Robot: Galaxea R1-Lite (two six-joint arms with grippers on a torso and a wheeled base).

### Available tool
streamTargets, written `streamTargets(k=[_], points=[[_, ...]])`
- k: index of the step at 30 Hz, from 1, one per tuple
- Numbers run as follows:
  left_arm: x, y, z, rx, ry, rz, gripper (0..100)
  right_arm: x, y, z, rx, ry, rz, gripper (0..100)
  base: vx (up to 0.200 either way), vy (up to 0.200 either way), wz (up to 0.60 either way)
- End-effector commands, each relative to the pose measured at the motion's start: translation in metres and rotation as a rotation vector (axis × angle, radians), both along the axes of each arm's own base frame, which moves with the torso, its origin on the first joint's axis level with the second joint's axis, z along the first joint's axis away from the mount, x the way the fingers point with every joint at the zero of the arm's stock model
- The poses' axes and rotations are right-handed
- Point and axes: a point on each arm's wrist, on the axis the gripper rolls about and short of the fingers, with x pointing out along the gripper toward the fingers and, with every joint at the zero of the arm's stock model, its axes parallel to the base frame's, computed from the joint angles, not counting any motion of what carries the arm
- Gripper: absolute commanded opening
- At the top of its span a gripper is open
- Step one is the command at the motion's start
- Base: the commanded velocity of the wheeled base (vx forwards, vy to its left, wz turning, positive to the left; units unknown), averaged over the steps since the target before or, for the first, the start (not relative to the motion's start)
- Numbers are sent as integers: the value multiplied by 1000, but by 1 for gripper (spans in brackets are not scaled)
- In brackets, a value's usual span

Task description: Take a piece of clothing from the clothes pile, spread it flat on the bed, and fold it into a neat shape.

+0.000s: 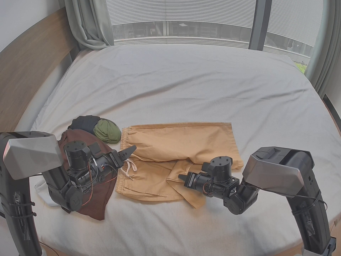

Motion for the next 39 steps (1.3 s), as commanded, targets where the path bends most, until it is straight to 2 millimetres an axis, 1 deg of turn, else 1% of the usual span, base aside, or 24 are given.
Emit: streamTargets(k=[1, 2, 6, 8, 10, 12, 13, 16, 17, 20, 22, 28, 34, 39], points=[[0, 0, 0, 0, 1, 0, 100, -2, -23, 10, -1, -7, -47, 0, 0, 0, 0], [0, 0, -1, 0, 2, -1, 100, -1, -34, 14, -2, -8, -69, 0, 0, 0, 0], [-1, -2, -1, 0, 2, -6, 100, 3, -63, 27, -6, -8, -137, 0, 0, 0, 0], [-1, -2, -1, 0, 2, -6, 100, 4, -76, 30, -10, -3, -166, 0, 0, 0, 0], [-1, -2, -1, 0, 4, -6, 100, 6, -87, 33, -14, -3, -192, 0, 0, 0, 0], [-1, -2, -1, 0, 4, -6, 100, 7, -92, 32, -19, 0, -203, 0, 0, 0, 0], [-1, -2, -1, 0, 4, -6, 100, 8, -98, 32, -25, 0, -214, 0, 0, 0, 0], [-1, -2, -1, 1, 5, -6, 100, 11, -106, 31, -39, -9, -229, 0, 0, 0, 0], [-1, -2, -1, 1, 5, -6, 100, 13, -112, 30, -52, -15, -238, 0, 0, 0, 0], [-1, -2, -1, 1, 5, -6, 100, 14, -116, 30, -59, -22, -245, 0, 0, 0, 0], [-1, -2, -1, 1, 5, -6, 100, 17, -123, 32, -69, -36, -259, 0, 0, 0, 0], [-1, -2, -2, 1, 5, -6, 100, 21, -138, 30, -121, -63, -271, 0, 0, 0, 0], [-1, -2, -3, 3, 7, -5, 100, 32, -156, 31, -146, -69, -311, 0, 0, 0, 0], [-1, -2, -3, 3, 7, -6, 100, 40, -161, 34, -159, -93, -318, 0, 0, 0, 0]])
